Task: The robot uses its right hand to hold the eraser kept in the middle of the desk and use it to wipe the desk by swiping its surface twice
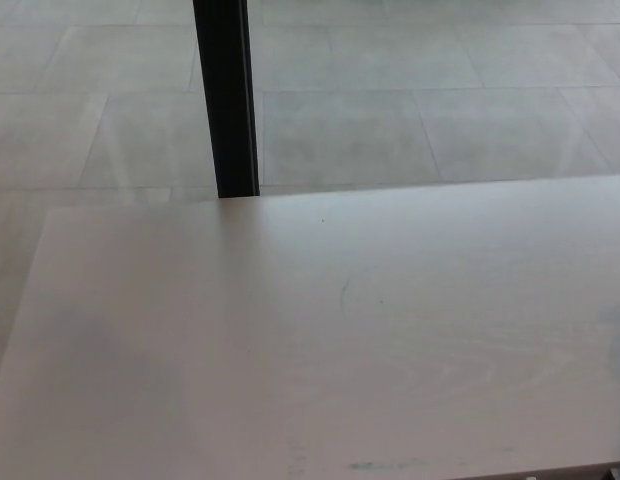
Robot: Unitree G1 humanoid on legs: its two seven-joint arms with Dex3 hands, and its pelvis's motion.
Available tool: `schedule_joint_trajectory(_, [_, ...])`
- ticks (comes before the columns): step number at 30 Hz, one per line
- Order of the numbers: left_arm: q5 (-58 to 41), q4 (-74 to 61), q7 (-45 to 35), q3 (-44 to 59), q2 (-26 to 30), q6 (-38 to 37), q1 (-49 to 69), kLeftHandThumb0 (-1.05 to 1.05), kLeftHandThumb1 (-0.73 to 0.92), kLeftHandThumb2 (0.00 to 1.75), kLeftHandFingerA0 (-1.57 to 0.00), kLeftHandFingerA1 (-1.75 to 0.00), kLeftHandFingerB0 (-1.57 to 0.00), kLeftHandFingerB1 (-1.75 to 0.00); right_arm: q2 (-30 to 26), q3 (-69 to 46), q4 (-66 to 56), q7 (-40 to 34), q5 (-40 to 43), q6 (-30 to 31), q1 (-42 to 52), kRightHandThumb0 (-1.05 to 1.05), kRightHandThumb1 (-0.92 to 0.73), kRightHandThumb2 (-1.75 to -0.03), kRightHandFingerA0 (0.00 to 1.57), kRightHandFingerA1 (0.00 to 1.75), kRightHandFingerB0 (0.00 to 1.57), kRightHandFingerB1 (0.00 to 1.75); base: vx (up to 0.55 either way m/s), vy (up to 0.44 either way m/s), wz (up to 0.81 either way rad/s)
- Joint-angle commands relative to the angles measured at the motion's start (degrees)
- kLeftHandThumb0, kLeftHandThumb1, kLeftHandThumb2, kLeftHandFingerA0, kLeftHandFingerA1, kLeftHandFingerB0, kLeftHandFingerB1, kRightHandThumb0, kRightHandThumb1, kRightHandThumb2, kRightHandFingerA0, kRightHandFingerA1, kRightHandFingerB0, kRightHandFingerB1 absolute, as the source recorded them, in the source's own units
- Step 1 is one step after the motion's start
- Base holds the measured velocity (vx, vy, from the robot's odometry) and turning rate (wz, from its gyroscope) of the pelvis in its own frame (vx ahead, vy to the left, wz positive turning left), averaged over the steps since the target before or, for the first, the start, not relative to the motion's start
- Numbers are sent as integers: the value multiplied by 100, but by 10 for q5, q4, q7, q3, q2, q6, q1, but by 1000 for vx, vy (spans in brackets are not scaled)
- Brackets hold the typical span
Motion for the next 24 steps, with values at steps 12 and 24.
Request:
schedule_joint_trajectory(12, [0, -5, 16, 5, 15, 4, 3, -71, 90, 63, -32, -92, -36, -70, 4, -19, -30, 23, 35, 56, 28, -30, -57, -110, 98, 175, 73, 149, 0, 0, 0])
schedule_joint_trajectory(24, [-21, -22, 2, 17, 5, 10, 17, -68, 65, 111, -36, -77, -32, -68, -8, -88, -215, 190, 190, 155, -6, -68, -75, -63, 56, 42, 19, 27, 0, 0, 0])
